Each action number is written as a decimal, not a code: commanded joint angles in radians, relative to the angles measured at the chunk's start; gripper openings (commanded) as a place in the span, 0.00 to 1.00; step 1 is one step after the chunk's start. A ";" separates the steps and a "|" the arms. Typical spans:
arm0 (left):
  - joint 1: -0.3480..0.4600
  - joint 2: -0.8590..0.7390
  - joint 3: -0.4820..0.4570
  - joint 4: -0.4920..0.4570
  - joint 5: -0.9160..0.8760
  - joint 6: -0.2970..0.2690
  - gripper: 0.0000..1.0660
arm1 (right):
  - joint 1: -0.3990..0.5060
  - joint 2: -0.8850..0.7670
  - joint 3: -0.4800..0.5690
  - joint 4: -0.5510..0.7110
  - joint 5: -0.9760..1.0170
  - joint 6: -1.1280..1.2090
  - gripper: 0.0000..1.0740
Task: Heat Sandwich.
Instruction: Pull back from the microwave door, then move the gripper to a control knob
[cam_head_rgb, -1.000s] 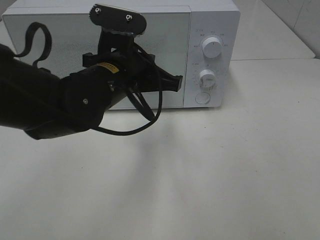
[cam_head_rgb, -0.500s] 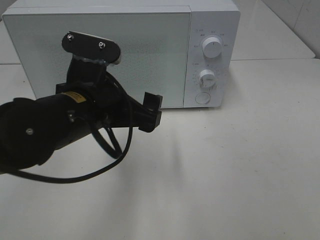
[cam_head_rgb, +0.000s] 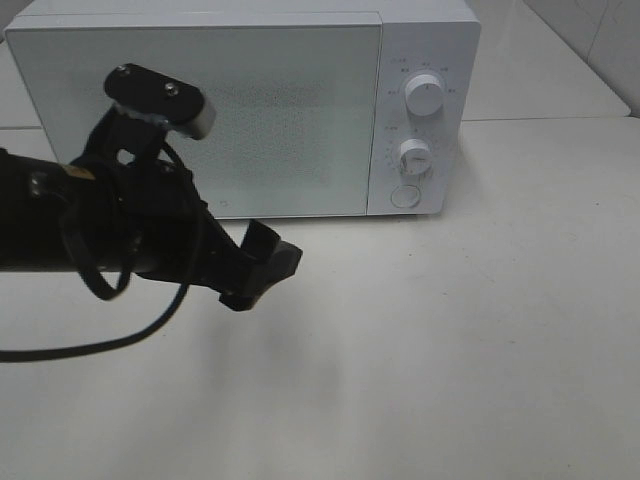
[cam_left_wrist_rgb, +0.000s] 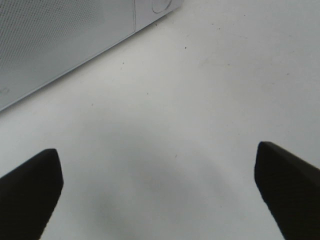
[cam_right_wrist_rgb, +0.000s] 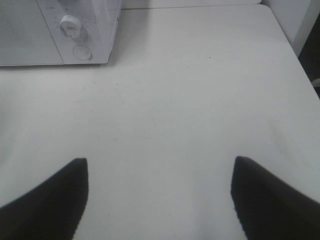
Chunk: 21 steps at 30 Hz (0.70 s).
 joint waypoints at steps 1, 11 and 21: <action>0.091 -0.059 0.002 0.012 0.152 0.002 0.95 | -0.006 -0.025 0.001 -0.004 -0.003 0.001 0.71; 0.369 -0.196 0.002 0.127 0.474 -0.057 0.95 | -0.006 -0.025 0.001 -0.004 -0.003 0.001 0.71; 0.656 -0.373 0.002 0.435 0.713 -0.330 0.95 | -0.006 -0.025 0.001 -0.004 -0.003 0.001 0.71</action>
